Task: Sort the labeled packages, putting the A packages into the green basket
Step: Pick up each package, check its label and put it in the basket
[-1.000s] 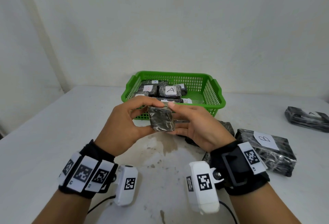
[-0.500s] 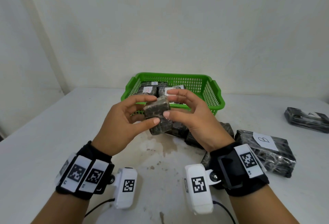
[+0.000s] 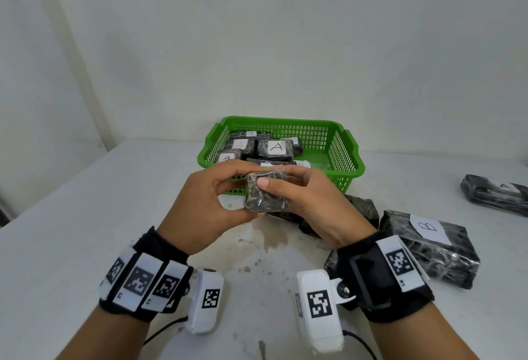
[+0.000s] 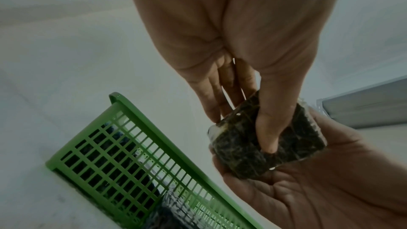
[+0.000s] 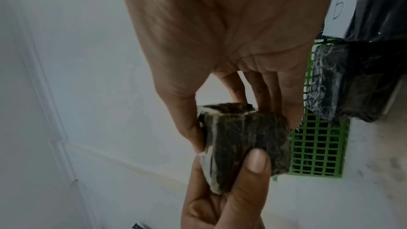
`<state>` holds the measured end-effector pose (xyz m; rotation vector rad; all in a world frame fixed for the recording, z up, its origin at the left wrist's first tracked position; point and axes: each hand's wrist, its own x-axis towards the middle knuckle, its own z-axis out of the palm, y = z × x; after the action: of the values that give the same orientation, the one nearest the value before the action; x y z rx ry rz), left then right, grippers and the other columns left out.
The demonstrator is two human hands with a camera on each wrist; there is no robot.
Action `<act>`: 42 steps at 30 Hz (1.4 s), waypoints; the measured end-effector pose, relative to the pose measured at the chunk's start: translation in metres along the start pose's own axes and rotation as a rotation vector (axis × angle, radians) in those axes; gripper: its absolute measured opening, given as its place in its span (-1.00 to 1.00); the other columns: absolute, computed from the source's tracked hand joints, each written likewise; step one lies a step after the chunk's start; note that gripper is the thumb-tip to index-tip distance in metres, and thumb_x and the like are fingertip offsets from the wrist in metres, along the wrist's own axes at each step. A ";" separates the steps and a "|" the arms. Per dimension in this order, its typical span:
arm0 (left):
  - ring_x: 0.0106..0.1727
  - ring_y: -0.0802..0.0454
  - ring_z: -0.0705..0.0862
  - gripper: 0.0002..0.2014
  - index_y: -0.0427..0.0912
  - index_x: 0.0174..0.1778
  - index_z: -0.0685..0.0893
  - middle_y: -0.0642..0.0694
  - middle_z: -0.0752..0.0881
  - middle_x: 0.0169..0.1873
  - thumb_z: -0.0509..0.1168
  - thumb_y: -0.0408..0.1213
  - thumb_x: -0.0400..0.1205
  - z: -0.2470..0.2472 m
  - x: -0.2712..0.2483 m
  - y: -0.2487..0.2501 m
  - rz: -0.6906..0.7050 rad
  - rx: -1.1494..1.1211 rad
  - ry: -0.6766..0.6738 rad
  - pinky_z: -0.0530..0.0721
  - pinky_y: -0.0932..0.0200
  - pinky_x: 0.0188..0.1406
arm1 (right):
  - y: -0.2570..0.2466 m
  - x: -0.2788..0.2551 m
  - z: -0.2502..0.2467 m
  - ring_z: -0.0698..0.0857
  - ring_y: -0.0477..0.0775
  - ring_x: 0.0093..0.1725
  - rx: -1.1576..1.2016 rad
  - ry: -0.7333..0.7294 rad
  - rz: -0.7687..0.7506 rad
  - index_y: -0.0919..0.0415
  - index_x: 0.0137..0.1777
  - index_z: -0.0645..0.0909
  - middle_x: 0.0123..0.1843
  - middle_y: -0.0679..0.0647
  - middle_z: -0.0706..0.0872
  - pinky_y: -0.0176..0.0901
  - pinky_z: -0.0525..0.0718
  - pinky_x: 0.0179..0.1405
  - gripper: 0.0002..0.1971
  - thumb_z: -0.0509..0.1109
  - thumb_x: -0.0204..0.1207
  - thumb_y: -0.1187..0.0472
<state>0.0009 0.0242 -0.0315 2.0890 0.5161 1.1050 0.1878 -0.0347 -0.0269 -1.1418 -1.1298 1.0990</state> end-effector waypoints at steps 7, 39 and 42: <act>0.28 -0.01 0.73 -0.48 -0.14 0.24 0.74 0.01 0.78 0.17 0.61 -0.53 0.37 -0.003 0.000 0.000 0.032 -0.016 0.020 0.70 0.13 0.28 | -0.002 0.001 -0.005 0.87 0.15 0.21 -0.023 -0.018 -0.024 0.18 0.38 0.69 0.22 0.14 0.88 0.08 0.84 0.23 -0.49 0.68 0.43 0.33; 0.38 0.12 0.67 -0.32 0.03 0.54 0.52 0.08 0.73 0.32 0.51 -0.21 0.47 -0.006 0.002 0.004 -0.234 -0.160 -0.043 0.76 0.02 0.21 | -0.007 -0.002 -0.007 0.89 0.18 0.07 0.117 -0.025 0.008 0.15 0.36 0.75 0.17 0.30 0.88 0.05 0.87 0.04 -0.60 0.50 0.57 0.48; 0.23 0.06 0.77 -0.54 -0.13 0.30 0.72 -0.01 0.82 0.16 0.53 -0.21 0.46 -0.005 0.003 0.001 -0.229 -0.142 0.066 0.74 -0.10 0.26 | -0.006 -0.001 -0.007 0.88 0.25 0.07 0.094 -0.030 0.062 0.11 0.40 0.74 0.20 0.29 0.87 0.31 0.85 0.14 -0.61 0.53 0.59 0.39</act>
<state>-0.0013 0.0270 -0.0269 1.8255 0.6702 1.0480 0.1954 -0.0367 -0.0211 -1.0966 -1.0609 1.2085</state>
